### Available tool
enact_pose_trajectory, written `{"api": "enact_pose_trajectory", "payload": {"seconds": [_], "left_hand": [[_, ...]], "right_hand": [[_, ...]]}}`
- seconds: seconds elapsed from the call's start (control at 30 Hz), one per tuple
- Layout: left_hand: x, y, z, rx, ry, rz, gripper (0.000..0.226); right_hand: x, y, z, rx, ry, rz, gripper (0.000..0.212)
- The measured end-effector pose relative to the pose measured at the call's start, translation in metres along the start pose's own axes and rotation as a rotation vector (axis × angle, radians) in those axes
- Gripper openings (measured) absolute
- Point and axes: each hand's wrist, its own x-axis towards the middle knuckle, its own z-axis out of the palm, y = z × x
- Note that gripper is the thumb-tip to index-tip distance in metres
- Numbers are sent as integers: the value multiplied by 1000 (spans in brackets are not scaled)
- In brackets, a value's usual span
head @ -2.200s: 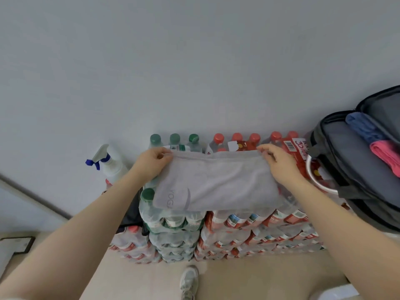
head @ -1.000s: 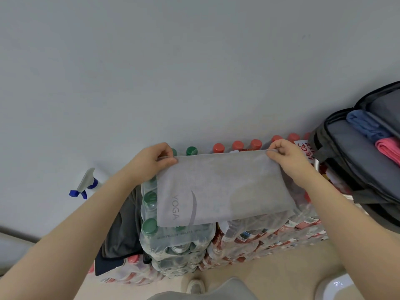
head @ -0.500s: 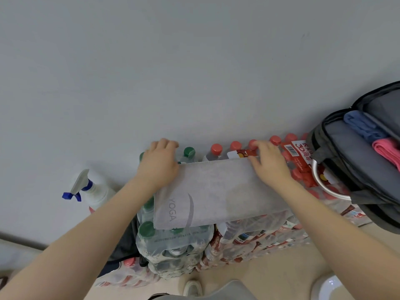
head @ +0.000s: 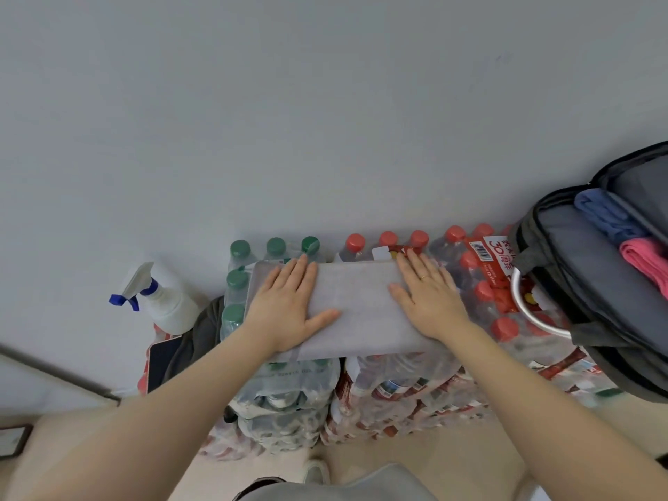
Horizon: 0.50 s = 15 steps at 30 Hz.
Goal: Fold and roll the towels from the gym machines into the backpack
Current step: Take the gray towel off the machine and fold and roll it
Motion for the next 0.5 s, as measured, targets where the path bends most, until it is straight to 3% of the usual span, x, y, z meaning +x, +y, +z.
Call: {"api": "enact_pose_trajectory", "payload": {"seconds": [0.1, 0.27, 0.37, 0.5], "left_hand": [[-3, 5, -4, -6, -27, -76, 124], [1, 33, -17, -38, -85, -233, 86], [3, 61, -21, -80, -39, -98, 75], [6, 91, -14, -95, -74, 64, 70]], "right_hand": [[-10, 29, -4, 153, -26, 98, 61], [-21, 31, -13, 209, 39, 226, 53], [-19, 34, -16, 348, 58, 345, 44], [-21, 37, -13, 772, 25, 429, 29]]}}
